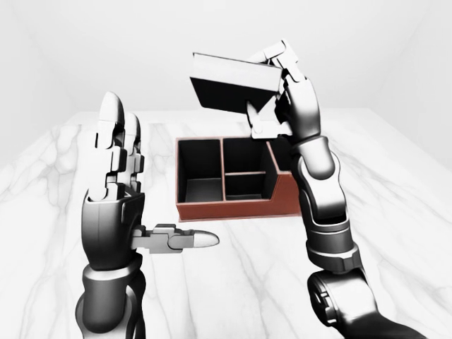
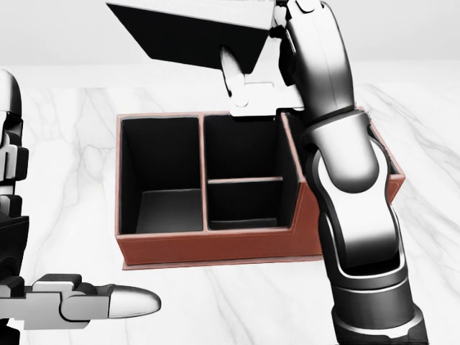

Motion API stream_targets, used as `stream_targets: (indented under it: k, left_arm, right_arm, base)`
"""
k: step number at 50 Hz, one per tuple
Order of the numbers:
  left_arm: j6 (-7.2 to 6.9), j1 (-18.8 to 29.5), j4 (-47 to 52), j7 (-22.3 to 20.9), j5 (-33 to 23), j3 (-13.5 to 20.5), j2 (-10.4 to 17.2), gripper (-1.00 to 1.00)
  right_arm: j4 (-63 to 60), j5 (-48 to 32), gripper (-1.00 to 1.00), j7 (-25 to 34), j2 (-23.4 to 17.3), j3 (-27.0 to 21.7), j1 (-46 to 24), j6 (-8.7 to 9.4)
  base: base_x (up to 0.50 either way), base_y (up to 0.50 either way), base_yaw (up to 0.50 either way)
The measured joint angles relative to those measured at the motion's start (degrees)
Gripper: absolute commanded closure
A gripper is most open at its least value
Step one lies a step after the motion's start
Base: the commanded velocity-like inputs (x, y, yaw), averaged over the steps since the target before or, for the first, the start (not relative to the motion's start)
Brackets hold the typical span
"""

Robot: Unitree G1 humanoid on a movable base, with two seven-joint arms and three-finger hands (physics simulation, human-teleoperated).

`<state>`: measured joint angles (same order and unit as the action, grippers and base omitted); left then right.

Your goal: Pick up the book and place it in the right compartment of the caddy.

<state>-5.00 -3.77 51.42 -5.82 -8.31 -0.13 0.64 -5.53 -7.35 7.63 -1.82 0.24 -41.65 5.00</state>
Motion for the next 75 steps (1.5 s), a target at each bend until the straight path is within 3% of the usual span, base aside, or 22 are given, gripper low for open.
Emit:
stream_targets:
  k: [16,35,75]
  left_arm:
    - [0.00,0.01,-0.06,0.03,-0.18,-0.13,-0.01,-1.00]
    - [0.00,-0.06,-0.46,0.11,-0.42,-0.28,-0.03,-1.00]
    - [0.00,-0.03,-0.67,0.10,-0.45,-0.28,-0.03,-1.00]
  right_arm:
    - [7.75,3.17,1.00,0.65,-8.94,-4.77,-8.27,0.00]
    - [17.42,4.38,1.00,1.50,-16.02,-7.85,-10.84,0.00]
    - [36.31,2.94,1.00,0.15,-18.64,-8.69,-7.97,0.00]
  base:
    - [0.00,0.00,0.00]
    - [0.00,0.00,0.00]
    - [0.00,0.00,0.00]
